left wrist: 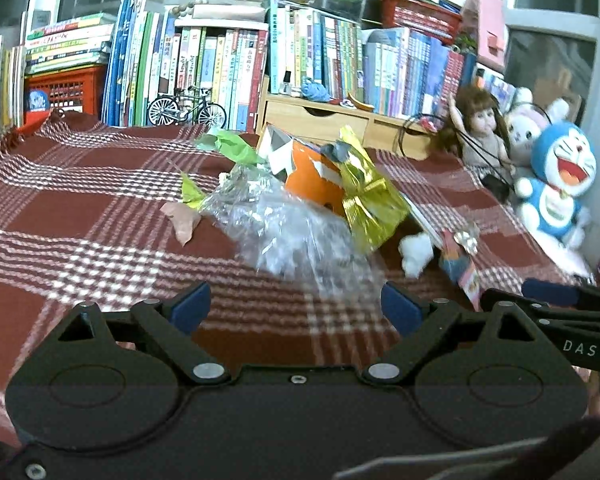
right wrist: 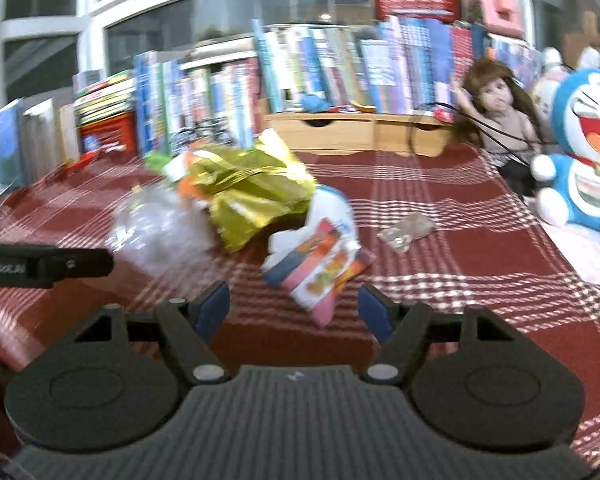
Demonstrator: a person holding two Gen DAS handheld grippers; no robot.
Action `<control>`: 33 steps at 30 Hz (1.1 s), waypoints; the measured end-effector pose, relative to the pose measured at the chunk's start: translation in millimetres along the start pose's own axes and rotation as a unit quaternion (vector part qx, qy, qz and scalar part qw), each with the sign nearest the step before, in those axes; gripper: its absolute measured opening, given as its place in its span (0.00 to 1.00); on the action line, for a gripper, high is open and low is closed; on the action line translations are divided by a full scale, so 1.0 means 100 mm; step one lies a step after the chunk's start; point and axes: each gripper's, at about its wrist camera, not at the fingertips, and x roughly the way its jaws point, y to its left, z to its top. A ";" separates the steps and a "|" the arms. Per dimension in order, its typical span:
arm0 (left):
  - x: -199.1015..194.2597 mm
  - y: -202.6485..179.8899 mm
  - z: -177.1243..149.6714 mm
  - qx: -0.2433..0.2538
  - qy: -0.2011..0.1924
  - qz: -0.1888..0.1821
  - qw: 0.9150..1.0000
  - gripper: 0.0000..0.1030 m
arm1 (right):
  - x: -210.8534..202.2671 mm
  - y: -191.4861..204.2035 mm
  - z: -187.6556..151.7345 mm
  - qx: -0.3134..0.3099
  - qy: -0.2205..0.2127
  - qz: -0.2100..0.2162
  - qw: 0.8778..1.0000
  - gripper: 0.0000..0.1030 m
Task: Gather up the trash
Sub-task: 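Grasp the clear plastic bag with the left tool while the right tool grasps the macaron snack packet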
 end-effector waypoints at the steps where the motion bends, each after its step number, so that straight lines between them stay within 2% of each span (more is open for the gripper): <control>1: 0.07 0.01 0.03 -0.007 0.000 0.003 1.000 0.89 | 0.04 -0.05 0.01 0.010 0.000 -0.006 1.000 0.79; 9: 0.49 0.10 0.20 -0.074 -0.029 0.017 0.997 0.97 | 0.37 -0.15 0.10 0.038 0.002 -0.033 0.999 0.79; 14: 0.76 0.08 0.28 -0.080 -0.029 0.027 0.996 0.99 | 0.57 -0.15 0.07 0.042 0.015 -0.036 0.998 0.78; 15: 0.81 0.08 0.28 -0.079 -0.023 0.029 0.996 0.98 | 0.60 -0.14 0.07 0.043 0.019 -0.036 0.998 0.77; 17: 0.86 0.07 0.27 -0.077 -0.009 0.029 0.997 0.84 | 0.64 -0.14 0.06 0.046 0.026 -0.034 0.998 0.69; 18: 0.85 0.07 0.26 -0.074 -0.006 0.028 0.997 0.69 | 0.64 -0.14 0.06 0.048 0.029 -0.034 0.998 0.61; 19: 0.83 0.06 0.24 -0.067 -0.009 0.025 0.997 0.60 | 0.64 -0.14 0.05 0.051 0.030 -0.032 0.998 0.55; 21: 0.75 0.04 0.20 -0.055 -0.017 0.026 0.998 0.53 | 0.61 -0.13 0.04 0.054 0.026 -0.030 0.998 0.52; 25: 0.53 0.02 0.13 -0.031 -0.035 0.028 0.998 0.48 | 0.50 -0.10 0.05 0.047 0.009 -0.029 0.998 0.47; 33: 0.06 -0.06 0.05 -0.001 -0.079 0.025 0.997 0.47 | 0.29 -0.03 0.07 0.029 -0.016 -0.025 0.999 0.46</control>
